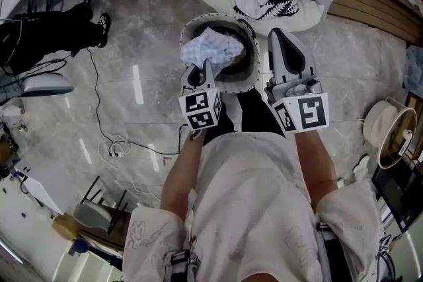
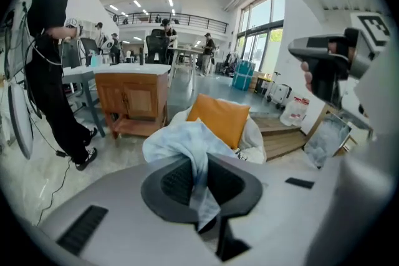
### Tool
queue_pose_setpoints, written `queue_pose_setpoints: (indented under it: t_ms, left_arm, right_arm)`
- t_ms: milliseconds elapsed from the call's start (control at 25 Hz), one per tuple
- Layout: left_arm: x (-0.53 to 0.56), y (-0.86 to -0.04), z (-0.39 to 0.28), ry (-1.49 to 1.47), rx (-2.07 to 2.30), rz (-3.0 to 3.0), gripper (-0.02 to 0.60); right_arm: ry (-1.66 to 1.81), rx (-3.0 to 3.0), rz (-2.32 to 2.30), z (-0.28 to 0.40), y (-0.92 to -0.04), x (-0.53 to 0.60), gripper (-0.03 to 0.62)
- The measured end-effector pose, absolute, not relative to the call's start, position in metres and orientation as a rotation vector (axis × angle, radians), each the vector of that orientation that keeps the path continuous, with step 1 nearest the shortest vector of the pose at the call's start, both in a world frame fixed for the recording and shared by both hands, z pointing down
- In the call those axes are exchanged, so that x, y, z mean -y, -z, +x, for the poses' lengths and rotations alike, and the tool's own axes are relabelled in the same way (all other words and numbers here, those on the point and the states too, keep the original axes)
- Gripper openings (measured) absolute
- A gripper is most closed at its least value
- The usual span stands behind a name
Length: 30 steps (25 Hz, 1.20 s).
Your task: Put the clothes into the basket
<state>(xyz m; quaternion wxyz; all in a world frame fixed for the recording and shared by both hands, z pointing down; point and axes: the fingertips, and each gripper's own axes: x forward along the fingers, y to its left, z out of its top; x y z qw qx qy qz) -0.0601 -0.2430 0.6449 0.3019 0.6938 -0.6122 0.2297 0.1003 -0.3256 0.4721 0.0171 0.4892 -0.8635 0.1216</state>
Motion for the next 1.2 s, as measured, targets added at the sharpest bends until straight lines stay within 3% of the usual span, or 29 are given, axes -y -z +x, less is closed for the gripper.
queue_pose_setpoints:
  t_ms: [600, 1000, 1080, 1200]
  left_arm:
    - [0.186, -0.824, -0.057, -0.983, 1.282, 1.461, 0.035]
    - [0.179, -0.839, -0.040, -1.109, 1.124, 1.524, 0.037]
    - [0.176, -0.842, -0.039, -1.094, 1.106, 1.495, 0.055]
    - [0.174, -0.844, -0.043, -1.044, 1.119, 1.436, 0.144]
  right_arm:
    - [-0.373, 2.615, 1.474, 0.105, -0.493, 0.318, -0.012]
    - [-0.381, 2.594, 1.449, 0.105, -0.503, 0.316, -0.012]
    - [-0.377, 2.604, 1.416, 0.099, -0.504, 0.315, -0.012]
    - [-0.360, 2.603, 1.393, 0.092, -0.504, 0.316, -0.012]
